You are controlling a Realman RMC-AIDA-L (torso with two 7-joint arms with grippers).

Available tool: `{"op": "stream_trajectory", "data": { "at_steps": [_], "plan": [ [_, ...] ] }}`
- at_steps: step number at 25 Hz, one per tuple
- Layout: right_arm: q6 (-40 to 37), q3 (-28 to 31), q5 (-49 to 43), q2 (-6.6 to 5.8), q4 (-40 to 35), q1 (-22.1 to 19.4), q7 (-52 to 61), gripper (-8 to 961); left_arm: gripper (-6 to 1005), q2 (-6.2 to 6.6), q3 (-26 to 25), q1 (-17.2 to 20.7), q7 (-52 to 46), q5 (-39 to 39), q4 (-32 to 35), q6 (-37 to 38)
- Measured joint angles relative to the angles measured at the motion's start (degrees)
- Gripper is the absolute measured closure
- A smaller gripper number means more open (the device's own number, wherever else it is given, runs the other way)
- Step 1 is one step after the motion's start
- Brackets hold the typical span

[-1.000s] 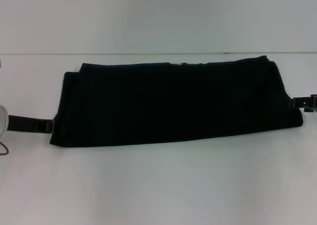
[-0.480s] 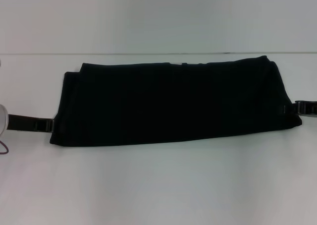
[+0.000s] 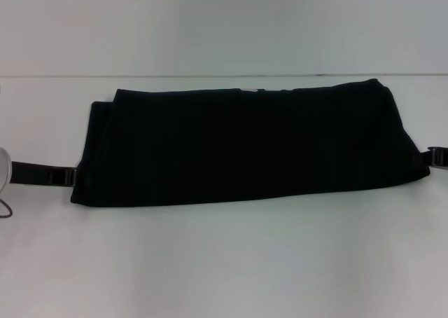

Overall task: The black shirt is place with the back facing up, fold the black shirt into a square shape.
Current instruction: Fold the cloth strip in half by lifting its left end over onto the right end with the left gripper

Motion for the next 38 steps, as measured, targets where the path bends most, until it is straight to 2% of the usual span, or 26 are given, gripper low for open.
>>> {"op": "stream_trajectory", "data": {
  "at_steps": [4, 8, 16, 23, 29, 34, 38],
  "plan": [
    [-0.62, 0.24, 0.27, -0.26, -0.56, -1.27, -0.02, 941, 989, -0.06, -0.06, 0.13, 0.00, -0.05, 0.05, 0.06],
    [-1.13, 0.55, 0.36, -0.36, -1.27, -2.14, -0.03, 940, 990, -0.09, -0.14, 0.16, 0.00, -0.05, 0.07, 0.25],
    [-3.32, 3.85, 1.58, 0.47, -3.46, -3.78, -1.63, 938, 990, 0.08, -0.63, -0.02, 0.00, -0.03, 0.09, 0.46],
    [-3.51, 4.70, 1.83, -0.07, -3.54, -3.63, -1.53, 936, 988, 0.15, -0.61, -0.09, 0.00, 0.00, 0.09, 0.67],
    [-1.07, 4.57, 1.81, -0.21, -3.54, -1.70, 0.37, 775, 988, 0.20, -0.61, -0.18, 0.00, 0.06, 0.09, 0.80],
    [-0.52, 3.55, 1.42, -0.09, -2.88, -0.28, 2.09, 529, 988, 0.26, -0.61, -0.19, 0.00, 0.00, 0.08, 0.87],
    [0.48, 2.39, 1.35, 0.28, -2.68, -0.14, 3.24, 449, 989, 0.26, -0.61, -0.19, 0.12, -0.02, 0.08, 0.88]
  ]
}}
